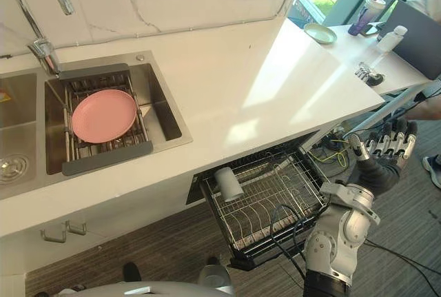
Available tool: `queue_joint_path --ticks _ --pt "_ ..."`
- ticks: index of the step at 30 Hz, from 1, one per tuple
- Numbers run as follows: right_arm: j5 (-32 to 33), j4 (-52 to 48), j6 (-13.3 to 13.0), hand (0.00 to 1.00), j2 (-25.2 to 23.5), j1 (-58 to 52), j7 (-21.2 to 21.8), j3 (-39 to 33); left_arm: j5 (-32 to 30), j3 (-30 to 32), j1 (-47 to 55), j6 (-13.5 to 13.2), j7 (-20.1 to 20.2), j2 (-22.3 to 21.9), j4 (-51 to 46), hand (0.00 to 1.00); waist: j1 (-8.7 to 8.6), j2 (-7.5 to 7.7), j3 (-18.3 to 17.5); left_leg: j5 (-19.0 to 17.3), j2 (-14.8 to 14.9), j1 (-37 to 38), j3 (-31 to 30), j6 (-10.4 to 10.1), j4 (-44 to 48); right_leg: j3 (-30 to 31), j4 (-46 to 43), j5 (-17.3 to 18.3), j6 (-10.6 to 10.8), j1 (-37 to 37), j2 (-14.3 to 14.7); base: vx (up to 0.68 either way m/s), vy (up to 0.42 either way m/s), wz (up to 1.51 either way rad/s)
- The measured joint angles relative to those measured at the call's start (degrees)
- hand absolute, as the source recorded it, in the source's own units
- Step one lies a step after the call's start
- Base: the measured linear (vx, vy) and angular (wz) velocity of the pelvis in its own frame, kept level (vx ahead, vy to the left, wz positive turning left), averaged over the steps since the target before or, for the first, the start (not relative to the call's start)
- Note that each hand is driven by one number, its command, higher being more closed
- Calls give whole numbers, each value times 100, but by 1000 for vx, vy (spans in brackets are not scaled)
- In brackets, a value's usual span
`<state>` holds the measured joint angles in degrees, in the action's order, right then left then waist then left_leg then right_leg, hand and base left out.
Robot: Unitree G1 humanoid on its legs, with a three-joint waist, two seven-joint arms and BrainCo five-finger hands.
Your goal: Walk over to the sink, pick up the cup, carry it to the dishwasher, place the cup inside the dishwasher, then close the dishwasher door
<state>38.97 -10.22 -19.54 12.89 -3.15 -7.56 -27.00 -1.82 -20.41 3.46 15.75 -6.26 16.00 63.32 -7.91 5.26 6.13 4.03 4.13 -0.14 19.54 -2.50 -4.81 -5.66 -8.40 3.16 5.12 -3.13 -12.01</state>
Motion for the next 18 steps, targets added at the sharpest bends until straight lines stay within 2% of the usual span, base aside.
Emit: queue_joint_path --ticks 4,8,13,14,18 --pt "-11 -28 82 0 5 -7 130 3 -167 -99 3 7 42 9 -99 0 -22 -5 -3 66 -22 14 -10 -53 -4 203 -14 209 154 5 -13 -20 -33 1" --pt "0 -26 124 0 20 -13 364 92 -229 -232 3 6 57 48 -146 0 -41 -9 -5 114 38 13 -11 -78 -8 215 -15 224 142 4 45 -36 -31 -1" --pt "19 -26 366 0 118 -104 1194 293 -143 -226 4 -1 216 108 -183 0 -17 5 -10 168 35 -15 -48 -47 -13 207 -46 251 112 -5 42 -50 10 5" --pt "121 -4 503 0 125 -99 1509 655 -49 -202 77 -209 648 389 -190 0 0 218 -189 296 34 -91 35 8 -18 310 22 113 171 -112 43 -21 11 3" --pt "121 0 503 0 125 -100 1509 658 -49 -196 84 -209 648 389 -190 0 -1 217 -189 297 36 -89 40 8 -17 311 22 112 173 -109 44 0 0 0"
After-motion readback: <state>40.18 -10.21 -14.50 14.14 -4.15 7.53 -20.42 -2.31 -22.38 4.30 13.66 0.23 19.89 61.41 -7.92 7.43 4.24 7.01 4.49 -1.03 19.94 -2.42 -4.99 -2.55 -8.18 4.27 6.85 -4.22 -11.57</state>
